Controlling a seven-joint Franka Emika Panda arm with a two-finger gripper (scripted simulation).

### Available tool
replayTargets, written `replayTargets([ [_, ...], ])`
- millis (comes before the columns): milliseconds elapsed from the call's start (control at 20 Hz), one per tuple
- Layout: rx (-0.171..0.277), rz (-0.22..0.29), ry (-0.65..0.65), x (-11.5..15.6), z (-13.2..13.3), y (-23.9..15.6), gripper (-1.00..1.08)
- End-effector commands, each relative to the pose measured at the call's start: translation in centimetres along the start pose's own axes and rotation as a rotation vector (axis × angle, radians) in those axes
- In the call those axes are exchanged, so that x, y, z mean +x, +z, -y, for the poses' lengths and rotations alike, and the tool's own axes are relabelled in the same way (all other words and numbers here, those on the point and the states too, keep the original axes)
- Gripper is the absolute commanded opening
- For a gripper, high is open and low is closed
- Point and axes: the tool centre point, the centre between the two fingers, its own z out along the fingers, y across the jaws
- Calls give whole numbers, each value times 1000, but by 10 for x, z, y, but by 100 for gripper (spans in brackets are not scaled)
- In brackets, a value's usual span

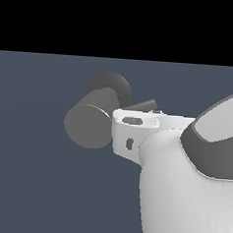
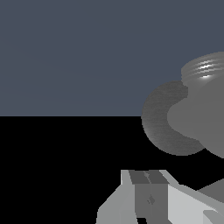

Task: Turn on the faucet by rotating a designated handle.

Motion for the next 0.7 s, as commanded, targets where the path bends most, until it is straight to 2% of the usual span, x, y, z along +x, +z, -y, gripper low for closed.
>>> replayTargets([
  [0,-27,48,0,-25,-16,3,-100],
  [200,-29,51,0,-33,-19,2,-100],
  [250,-2,5,1,-13,-5,-1,-100],
  [650,-11,20,1,-36,-23,-1,-100],
])
